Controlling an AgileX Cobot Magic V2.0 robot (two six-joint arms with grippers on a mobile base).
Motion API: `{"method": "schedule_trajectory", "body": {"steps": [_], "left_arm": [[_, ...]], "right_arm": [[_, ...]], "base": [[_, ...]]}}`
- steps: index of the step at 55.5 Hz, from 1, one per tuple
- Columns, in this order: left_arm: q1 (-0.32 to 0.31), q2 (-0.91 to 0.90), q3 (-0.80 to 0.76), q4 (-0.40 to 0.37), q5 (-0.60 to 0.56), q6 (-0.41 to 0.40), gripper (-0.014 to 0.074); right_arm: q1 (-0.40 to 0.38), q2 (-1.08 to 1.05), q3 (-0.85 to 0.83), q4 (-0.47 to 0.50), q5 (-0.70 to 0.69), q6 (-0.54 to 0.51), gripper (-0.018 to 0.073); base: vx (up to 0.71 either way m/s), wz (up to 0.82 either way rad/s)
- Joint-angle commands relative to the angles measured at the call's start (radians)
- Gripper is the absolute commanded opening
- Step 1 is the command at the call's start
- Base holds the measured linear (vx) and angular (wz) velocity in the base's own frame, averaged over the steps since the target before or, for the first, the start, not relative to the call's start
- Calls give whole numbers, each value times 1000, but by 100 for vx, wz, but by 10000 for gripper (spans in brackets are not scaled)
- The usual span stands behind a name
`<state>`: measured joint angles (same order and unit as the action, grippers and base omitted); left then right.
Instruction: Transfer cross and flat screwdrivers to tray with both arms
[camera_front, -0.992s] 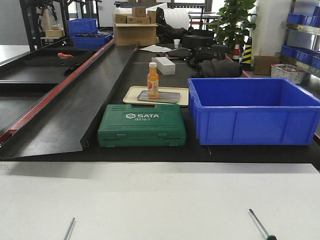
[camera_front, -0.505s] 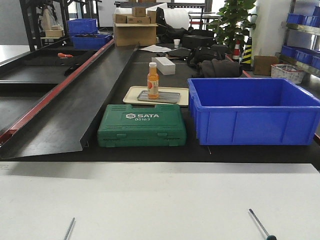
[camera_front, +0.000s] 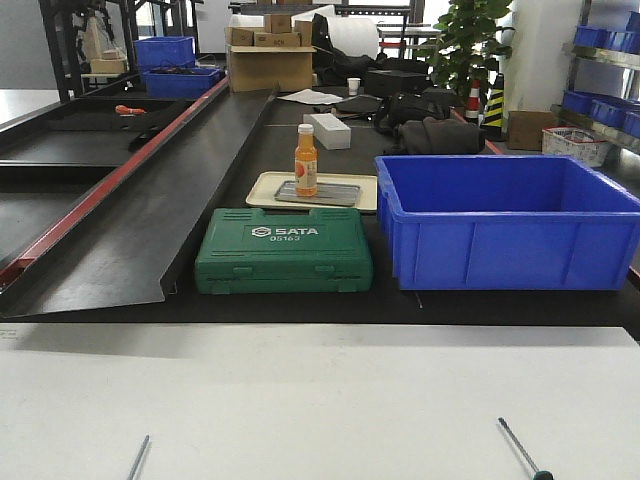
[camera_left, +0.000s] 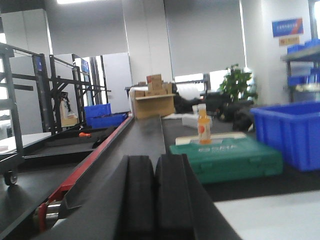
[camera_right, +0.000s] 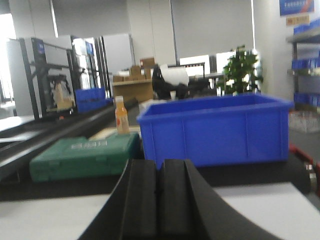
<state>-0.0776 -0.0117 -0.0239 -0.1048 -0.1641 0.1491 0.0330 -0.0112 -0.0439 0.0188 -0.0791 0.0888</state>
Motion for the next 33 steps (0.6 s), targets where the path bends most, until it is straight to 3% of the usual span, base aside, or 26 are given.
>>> {"method": "schedule_trajectory", "body": {"steps": [1,9,14,22,33], "left_arm": [[-1,31,-121,-63,-30,-26,3],[-1,215,-344,-57,55,17,3],[-1,374,-460,-57,57,21,3],[-1,579,-557,-58,50,21,3],[-1,729,-572,-58,44,19,4]], "right_arm": [[-3,28,-169,-10,-71,-66,-8],[-3,223,-471,-10,124,-151,-8],[-3,378,-595,-10,155,-157,-8],[-3,572,-663,-10,157,-156,-8],[-3,717,-663,-5,194,-151,-6]], "base": [[0,0],[0,0],[0,0],[0,0],[0,0]]}}
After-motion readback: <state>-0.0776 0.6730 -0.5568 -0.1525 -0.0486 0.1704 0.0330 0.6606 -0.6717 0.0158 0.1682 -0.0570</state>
